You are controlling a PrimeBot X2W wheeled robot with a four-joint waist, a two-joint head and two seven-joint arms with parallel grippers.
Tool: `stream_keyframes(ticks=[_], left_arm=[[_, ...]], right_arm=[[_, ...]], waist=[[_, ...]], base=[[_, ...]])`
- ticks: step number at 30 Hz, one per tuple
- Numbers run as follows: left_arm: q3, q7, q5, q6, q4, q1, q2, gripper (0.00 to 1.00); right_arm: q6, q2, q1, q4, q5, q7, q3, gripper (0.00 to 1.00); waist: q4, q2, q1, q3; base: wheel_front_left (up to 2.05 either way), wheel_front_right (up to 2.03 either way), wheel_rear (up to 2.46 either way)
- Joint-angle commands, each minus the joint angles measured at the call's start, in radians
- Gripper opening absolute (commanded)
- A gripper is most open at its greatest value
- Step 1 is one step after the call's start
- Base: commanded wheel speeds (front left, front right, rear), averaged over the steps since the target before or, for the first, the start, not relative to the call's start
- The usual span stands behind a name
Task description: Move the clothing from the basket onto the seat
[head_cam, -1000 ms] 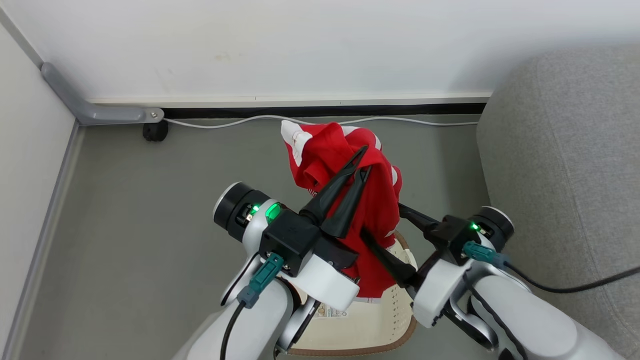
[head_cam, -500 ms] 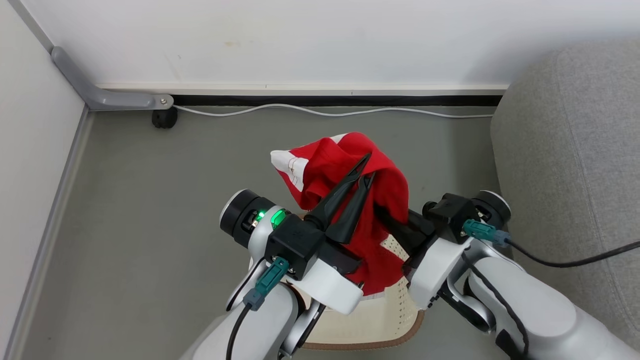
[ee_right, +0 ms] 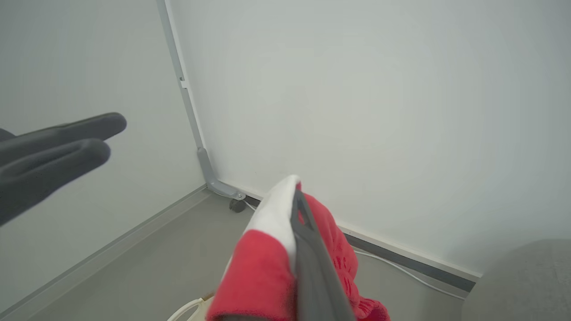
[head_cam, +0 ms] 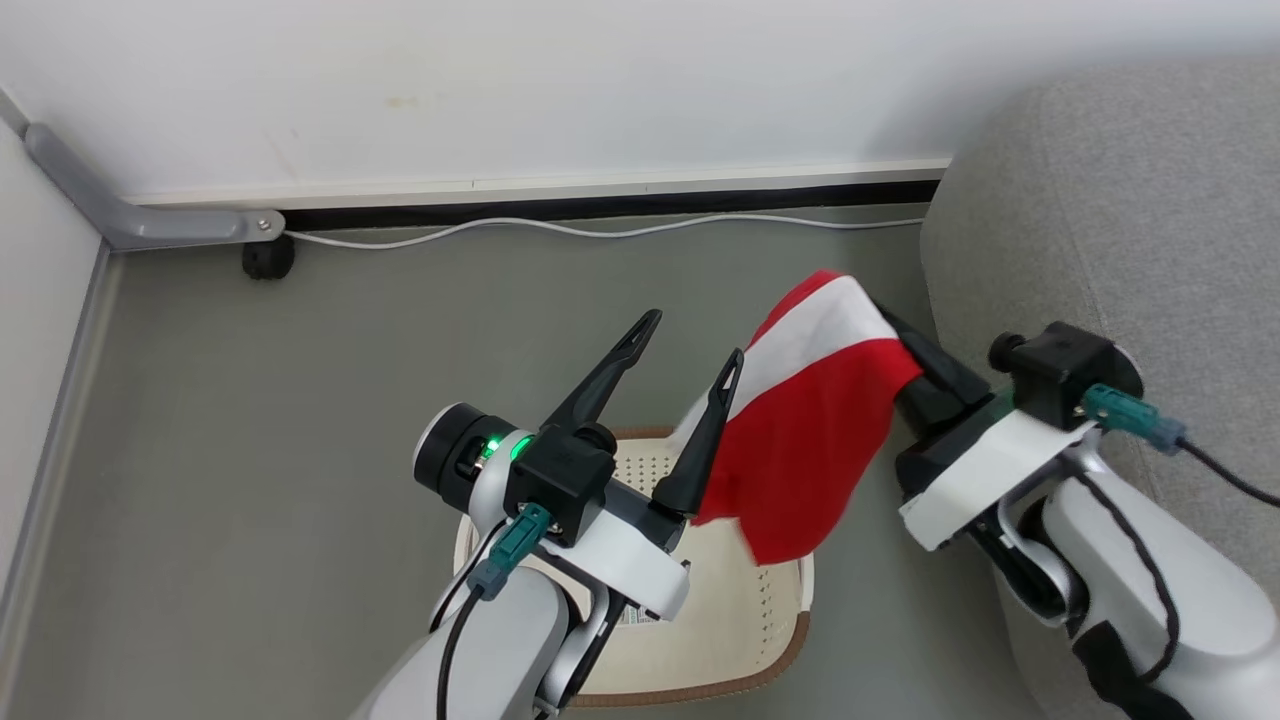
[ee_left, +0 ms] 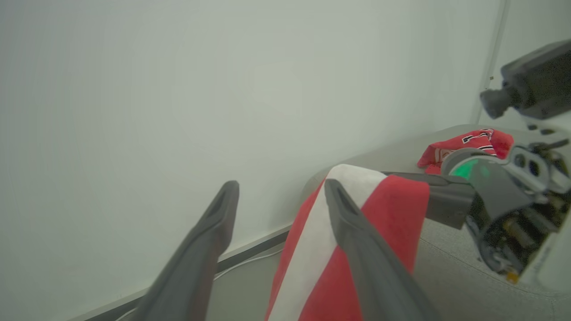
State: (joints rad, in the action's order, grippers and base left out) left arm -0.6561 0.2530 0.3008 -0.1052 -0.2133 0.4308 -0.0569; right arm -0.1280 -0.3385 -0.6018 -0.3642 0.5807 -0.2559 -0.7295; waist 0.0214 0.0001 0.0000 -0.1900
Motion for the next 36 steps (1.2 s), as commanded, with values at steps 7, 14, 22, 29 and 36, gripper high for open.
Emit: stream_keyframes(ticks=[7, 14, 22, 29, 36], left_arm=[[0.071, 0.009, -0.003, 0.032, -0.012, -0.023, -0.008, 1.0], [0.113, 0.009, -0.026, 0.081, -0.056, -0.056, -0.006, 1.0], [0.189, 0.009, -0.033, 0.108, -0.063, -0.113, -0.003, 1.0], [0.238, 0.009, -0.046, 0.14, -0.074, -0.156, 0.001, 1.0], [0.249, 0.009, -0.055, 0.158, -0.082, -0.171, 0.004, 1.0]], right_arm=[[-0.003, -0.041, 0.046, 0.101, 0.015, -0.006, 0.14, 0.0], [-0.003, -0.047, 0.065, 0.141, 0.011, -0.006, 0.249, 0.0], [-0.003, -0.029, 0.11, 0.15, 0.035, -0.006, 0.278, 0.0], [-0.003, -0.038, 0.156, 0.164, 0.081, -0.006, 0.299, 0.0], [-0.003, -0.012, 0.19, 0.175, 0.242, -0.006, 0.378, 0.0]], waist=[[-0.094, -0.0001, 0.0, 0.008], [-0.21, -0.0001, 0.0, 0.028], [-0.348, -0.0001, 0.0, 0.061], [-0.462, -0.0001, 0.0, 0.089], [-0.505, -0.0001, 0.0, 0.089]], base=[[0.0, 0.0, 0.0], [0.0, 0.0, 0.0], [0.0, 0.0, 0.0], [0.0, 0.0, 0.0], [0.0, 0.0, 0.0]])
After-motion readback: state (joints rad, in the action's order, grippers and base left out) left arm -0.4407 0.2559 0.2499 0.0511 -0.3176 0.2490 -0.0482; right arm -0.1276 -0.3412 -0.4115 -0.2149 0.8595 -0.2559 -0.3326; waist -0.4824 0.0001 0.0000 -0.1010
